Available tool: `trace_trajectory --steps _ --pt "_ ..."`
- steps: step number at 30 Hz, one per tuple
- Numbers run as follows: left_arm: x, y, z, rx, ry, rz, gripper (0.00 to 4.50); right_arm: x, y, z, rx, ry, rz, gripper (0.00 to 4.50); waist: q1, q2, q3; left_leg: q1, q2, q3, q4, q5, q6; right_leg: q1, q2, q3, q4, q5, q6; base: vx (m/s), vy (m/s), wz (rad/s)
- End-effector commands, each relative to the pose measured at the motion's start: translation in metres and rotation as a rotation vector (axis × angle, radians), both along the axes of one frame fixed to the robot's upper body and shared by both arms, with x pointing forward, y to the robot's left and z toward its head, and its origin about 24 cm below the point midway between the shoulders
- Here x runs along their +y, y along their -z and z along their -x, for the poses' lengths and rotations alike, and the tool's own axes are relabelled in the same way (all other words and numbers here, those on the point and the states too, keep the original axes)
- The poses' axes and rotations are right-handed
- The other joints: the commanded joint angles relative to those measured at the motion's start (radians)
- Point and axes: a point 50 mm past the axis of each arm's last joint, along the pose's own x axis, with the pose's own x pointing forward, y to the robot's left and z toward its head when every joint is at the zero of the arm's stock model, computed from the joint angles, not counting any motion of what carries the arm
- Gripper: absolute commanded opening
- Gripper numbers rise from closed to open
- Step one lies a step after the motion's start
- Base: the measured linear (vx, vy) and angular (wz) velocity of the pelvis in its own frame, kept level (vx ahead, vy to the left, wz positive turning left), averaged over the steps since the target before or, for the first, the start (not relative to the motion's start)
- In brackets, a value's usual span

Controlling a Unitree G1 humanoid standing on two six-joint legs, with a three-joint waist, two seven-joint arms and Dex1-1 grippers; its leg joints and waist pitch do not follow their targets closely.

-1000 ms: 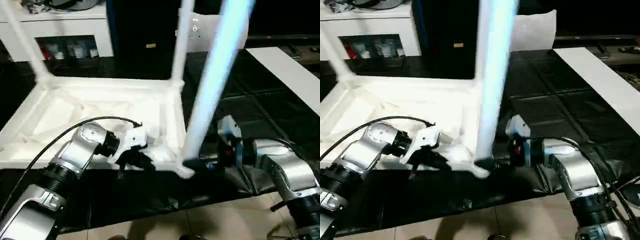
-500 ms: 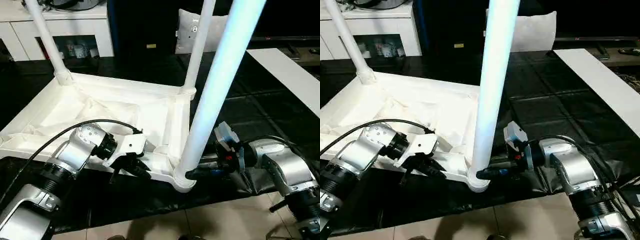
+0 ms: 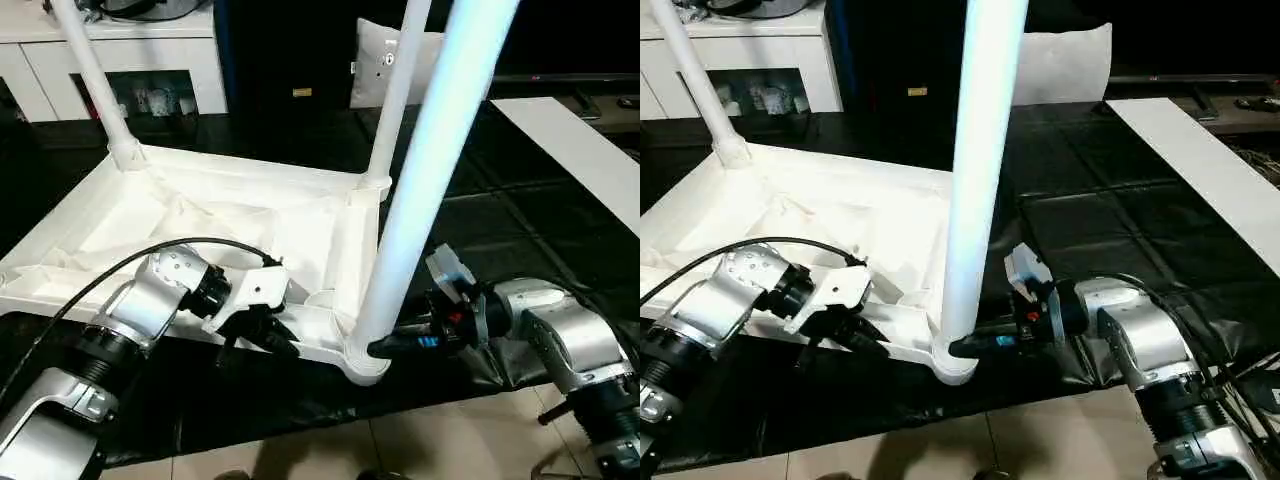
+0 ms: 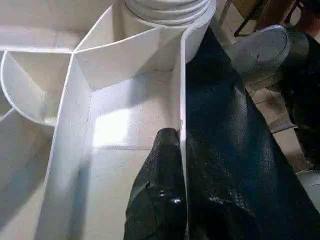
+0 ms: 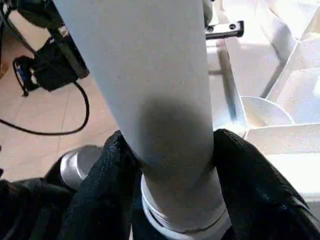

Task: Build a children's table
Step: Rotate leg to tighten

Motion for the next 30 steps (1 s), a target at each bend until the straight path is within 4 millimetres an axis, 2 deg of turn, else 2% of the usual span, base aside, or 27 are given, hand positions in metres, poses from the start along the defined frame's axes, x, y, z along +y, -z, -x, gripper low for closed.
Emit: trace_trajectory --steps 1,2,4,5,6,7,8,9,10,11,12,13,14,15,18,20,22,26,27,30 --pt "-0.01 -0.001 0.003 0.011 0.038 0.009 0.0 0.008 -0.005 0.002 0.024 -0.011 -0.055 2.02 -0.005 -0.002 -0.068 0.001 0.026 0.001 -0.071 -0.162 0.053 0.063 -0.053 0.057 -0.061 -0.33 -0.186 0.0 0.0 0.0" --pt "-0.01 -0.001 0.003 0.011 0.038 0.009 0.0 0.008 -0.005 0.002 0.024 -0.011 -0.055 2.01 -0.004 0.0 -0.067 0.001 0.026 0.001 -0.071 -0.16 0.052 0.063 -0.053 0.057 -0.063 -0.334 -0.183 0.0 0.0 0.0" --pt "-0.021 0.0 -0.003 0.013 -0.087 0.049 0.0 0.022 -0.006 0.0 0.042 0.092 -0.083 2.01 -0.008 -0.002 -0.064 0.003 0.027 0.001 -0.073 -0.156 0.04 0.06 -0.051 0.059 -0.064 -0.348 -0.177 0.0 0.0 0.0" --pt "-0.027 0.001 -0.005 0.013 -0.151 0.068 0.0 0.031 -0.002 -0.004 0.037 0.185 -0.086 2.01 -0.01 -0.003 -0.06 0.003 0.022 -0.001 -0.074 -0.185 0.032 0.06 -0.052 0.054 -0.072 -0.412 -0.159 0.0 0.0 0.0" --pt "-0.036 0.0 -0.009 0.009 -0.229 0.101 0.0 0.037 0.001 -0.008 0.027 0.264 -0.083 2.01 -0.014 -0.005 -0.059 0.001 0.021 0.0 -0.073 -0.191 0.023 0.061 -0.053 0.054 -0.073 -0.439 -0.147 0.0 0.0 0.0" --pt "-0.042 -0.001 -0.012 0.007 -0.275 0.12 0.0 0.041 0.003 -0.01 0.019 0.31 -0.078 2.01 -0.018 -0.002 -0.056 0.009 0.017 -0.003 -0.071 -0.215 0.006 0.053 -0.056 0.047 -0.087 -0.524 -0.12 0.0 0.0 0.0" --pt "-0.043 -0.001 -0.012 0.007 -0.287 0.125 0.0 0.042 0.004 -0.011 0.016 0.327 -0.074 2.01 -0.024 -0.006 -0.059 0.005 0.015 -0.004 -0.07 -0.21 0.0 0.058 -0.057 0.046 -0.088 -0.539 -0.106 0.0 0.0 0.0" --pt "-0.048 -0.002 -0.015 0.003 -0.33 0.14 0.0 0.045 0.005 -0.013 0.009 0.374 -0.065 2.01 -0.034 -0.009 -0.059 -0.009 0.01 -0.009 -0.072 -0.197 0.001 0.068 -0.055 0.042 -0.089 -0.552 -0.084 0.0 0.0 0.0" --pt "-0.054 -0.003 -0.018 -0.007 -0.374 0.153 0.0 0.048 0.007 -0.016 -0.002 0.429 -0.045 2.01 -0.042 -0.005 -0.061 -0.004 0.012 -0.008 -0.07 -0.196 0.005 0.061 -0.054 0.043 -0.092 -0.543 -0.079 0.0 0.0 0.0" --pt "-0.056 -0.003 -0.019 -0.008 -0.397 0.161 0.0 0.05 0.008 -0.018 0.0 0.467 -0.038 2.01 -0.053 -0.005 -0.062 -0.006 0.012 -0.008 -0.07 -0.194 0.015 0.061 -0.053 0.043 -0.092 -0.515 -0.09 0.0 0.0 0.0" --pt "-0.067 -0.005 -0.025 -0.02 -0.49 0.184 0.0 0.058 0.011 -0.024 0.003 0.607 -0.005 2.0 -0.062 -0.005 -0.062 -0.009 0.012 -0.007 -0.069 -0.186 0.021 0.06 -0.05 0.044 -0.089 -0.489 -0.101 0.0 0.0 0.0" --pt "-0.067 -0.005 -0.025 -0.02 -0.49 0.184 0.0 0.058 0.011 -0.024 0.003 0.607 -0.005 1.99 -0.066 -0.005 -0.06 -0.007 0.011 -0.006 -0.069 -0.191 0.021 0.055 -0.049 0.043 -0.092 -0.494 -0.105 0.0 0.0 0.0" --pt "-0.074 -0.007 -0.03 -0.031 -0.556 0.199 0.0 0.064 0.012 -0.027 0.011 0.696 0.014 1.99 -0.071 -0.005 -0.062 -0.006 0.006 -0.007 -0.066 -0.197 0.025 0.059 -0.049 0.039 -0.095 -0.507 -0.1 0.0 0.0 0.0" --pt "-0.075 -0.008 -0.03 -0.032 -0.565 0.201 0.0 0.065 0.013 -0.028 0.013 0.709 0.016 1.98 -0.076 -0.004 -0.061 -0.005 0.006 -0.006 -0.066 -0.194 0.03 0.055 -0.048 0.04 -0.097 -0.507 -0.1 0.0 0.0 0.0" --pt "-0.086 -0.012 -0.037 -0.063 -0.661 0.225 0.0 0.076 0.013 -0.032 0.013 0.845 0.03 1.98 -0.078 -0.001 -0.062 -0.005 0.006 -0.006 -0.068 -0.188 0.037 0.054 -0.045 0.04 -0.096 -0.486 -0.099 0.0 0.0 0.0" --pt "-0.091 -0.014 -0.039 -0.08 -0.705 0.231 0.0 0.08 0.012 -0.035 0.006 0.908 0.028 1.98 -0.078 0.001 -0.066 -0.004 0.009 -0.006 -0.069 -0.169 0.039 0.056 -0.046 0.043 -0.091 -0.434 -0.114 0.0 0.0 0.0" --pt "-0.091 -0.013 -0.038 -0.083 -0.705 0.227 0.0 0.082 0.01 -0.036 -0.027 0.917 -0.012 2.65 -0.075 0.003 -0.067 -0.008 0.011 -0.006 -0.07 -0.154 0.05 0.06 -0.047 0.046 -0.085 -0.382 -0.13 0.0 0.0 0.0" --pt "-0.084 -0.009 -0.034 -0.097 -0.663 0.212 0.0 0.073 0.007 -0.036 -0.067 0.928 -0.057 2.86 -0.073 0.003 -0.071 -0.01 0.012 -0.004 -0.069 -0.119 0.071 0.066 -0.048 0.05 -0.072 -0.287 -0.167 0.0 0.0 0.0" --pt "-0.082 -0.009 -0.034 -0.098 -0.655 0.211 0.0 0.07 0.006 -0.036 -0.08 0.928 -0.061 3.11 -0.072 0.005 -0.071 -0.012 0.013 -0.004 -0.069 -0.099 0.082 0.068 -0.047 0.051 -0.067 -0.249 -0.182 0.0 0.0 0.0" --pt "-0.073 -0.005 -0.03 -0.096 -0.613 0.197 0.0 0.056 0.005 -0.033 -0.102 0.905 -0.056 3.25 -0.072 0.004 -0.068 -0.011 0.014 -0.002 -0.069 -0.122 0.091 0.068 -0.047 0.052 -0.068 -0.25 -0.191 0.0 0.0 0.0"
